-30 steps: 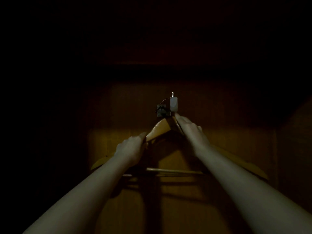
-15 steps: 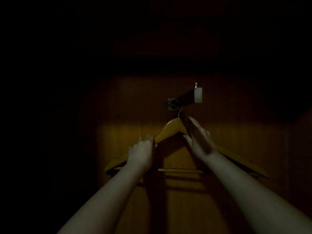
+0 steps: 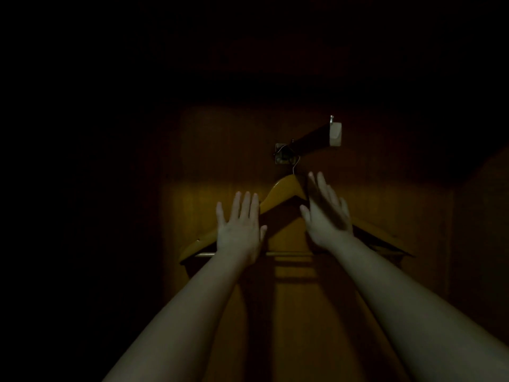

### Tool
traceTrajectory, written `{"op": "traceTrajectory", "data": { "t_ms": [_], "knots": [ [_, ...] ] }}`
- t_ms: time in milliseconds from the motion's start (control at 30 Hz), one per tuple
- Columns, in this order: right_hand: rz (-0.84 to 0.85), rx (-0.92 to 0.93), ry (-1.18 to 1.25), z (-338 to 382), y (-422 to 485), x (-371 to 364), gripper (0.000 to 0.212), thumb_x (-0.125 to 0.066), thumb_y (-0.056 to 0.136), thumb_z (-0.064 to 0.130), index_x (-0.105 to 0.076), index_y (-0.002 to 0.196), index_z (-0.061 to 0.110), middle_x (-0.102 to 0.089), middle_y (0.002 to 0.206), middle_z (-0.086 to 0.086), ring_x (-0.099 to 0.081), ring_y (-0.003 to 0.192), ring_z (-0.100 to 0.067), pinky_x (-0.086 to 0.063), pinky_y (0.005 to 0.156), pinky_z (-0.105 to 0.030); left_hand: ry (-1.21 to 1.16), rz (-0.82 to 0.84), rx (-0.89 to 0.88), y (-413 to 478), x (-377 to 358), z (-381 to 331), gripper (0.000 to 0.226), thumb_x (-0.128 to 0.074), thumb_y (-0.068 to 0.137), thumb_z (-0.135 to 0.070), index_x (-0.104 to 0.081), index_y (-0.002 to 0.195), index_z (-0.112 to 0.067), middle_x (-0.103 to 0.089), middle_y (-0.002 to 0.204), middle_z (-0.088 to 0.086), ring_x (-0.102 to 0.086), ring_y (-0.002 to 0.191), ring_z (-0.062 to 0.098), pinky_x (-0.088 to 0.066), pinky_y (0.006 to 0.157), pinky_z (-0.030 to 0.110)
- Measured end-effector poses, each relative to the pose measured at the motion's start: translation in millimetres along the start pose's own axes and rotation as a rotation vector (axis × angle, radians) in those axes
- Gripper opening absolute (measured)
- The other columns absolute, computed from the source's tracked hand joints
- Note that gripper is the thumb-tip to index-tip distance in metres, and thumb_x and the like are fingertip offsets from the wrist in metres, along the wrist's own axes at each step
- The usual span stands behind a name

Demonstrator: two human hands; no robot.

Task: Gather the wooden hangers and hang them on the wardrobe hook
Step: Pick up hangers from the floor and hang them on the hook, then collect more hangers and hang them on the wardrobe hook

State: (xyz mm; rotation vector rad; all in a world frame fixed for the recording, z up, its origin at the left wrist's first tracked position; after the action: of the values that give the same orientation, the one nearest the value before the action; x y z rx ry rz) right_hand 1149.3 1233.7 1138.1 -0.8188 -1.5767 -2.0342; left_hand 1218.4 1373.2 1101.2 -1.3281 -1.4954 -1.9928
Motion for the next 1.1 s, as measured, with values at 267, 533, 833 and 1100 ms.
{"op": "traceTrajectory", "data": {
  "t_ms": [267, 533, 833, 1100],
  "knots": [
    [0.115, 0.113, -0.170, -17, -74, -9, 0.056, -0.027, 0.099, 0.040, -0.011, 0.150, 0.022, -0.037, 0.149, -0.008, -0.004, 0.147, -0.017, -0.009, 0.118, -0.036, -0.055, -0.049, -0.333, -58, -8, -47, 0.062, -0.018, 0.099, -0.044, 0.014, 0.148, -0.024, 0.016, 0.158, -0.005, 0.021, 0.143, 0.011, 0.012, 0.115, 0.038],
    [0.333, -0.003, -0.056, -82, -212, -16, 0.044, -0.038, 0.098, 0.033, -0.038, 0.140, 0.023, -0.042, 0.144, 0.004, -0.040, 0.131, -0.016, -0.035, 0.105, -0.032, -0.329, 0.310, -0.534, -171, -55, -132, 0.051, -0.025, 0.100, -0.040, -0.021, 0.147, -0.021, -0.026, 0.155, -0.003, -0.019, 0.144, 0.010, -0.013, 0.117, 0.031],
    [0.779, -0.406, -0.002, -202, -478, -28, 0.030, -0.037, 0.096, 0.032, -0.051, 0.123, 0.028, -0.059, 0.125, 0.001, -0.058, 0.110, -0.023, -0.044, 0.087, -0.032, -0.485, 0.804, -0.698, -367, -140, -271, 0.039, -0.034, 0.099, -0.037, -0.042, 0.135, -0.023, -0.060, 0.114, -0.001, -0.058, 0.089, 0.010, -0.046, 0.083, 0.029],
    [1.032, -0.797, 0.035, -268, -766, 16, 0.031, -0.042, 0.095, 0.034, -0.054, 0.123, 0.026, -0.063, 0.120, -0.001, -0.061, 0.107, -0.024, -0.049, 0.088, -0.033, -0.508, 1.176, -0.627, -575, -212, -349, 0.033, -0.042, 0.097, -0.035, -0.054, 0.122, -0.016, -0.065, 0.094, 0.006, -0.060, 0.075, 0.019, -0.045, 0.068, 0.030]
  ]
}}
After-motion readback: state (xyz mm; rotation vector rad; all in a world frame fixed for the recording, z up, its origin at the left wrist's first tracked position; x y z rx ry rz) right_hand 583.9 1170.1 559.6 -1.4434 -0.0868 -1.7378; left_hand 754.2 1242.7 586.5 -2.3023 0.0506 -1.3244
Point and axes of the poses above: each hand's wrist, its own y-axis towards the middle knuckle, its own x-axis out of the back of the hand, z = x × y, the point moved 10 cm from there along y, towards the middle knuckle
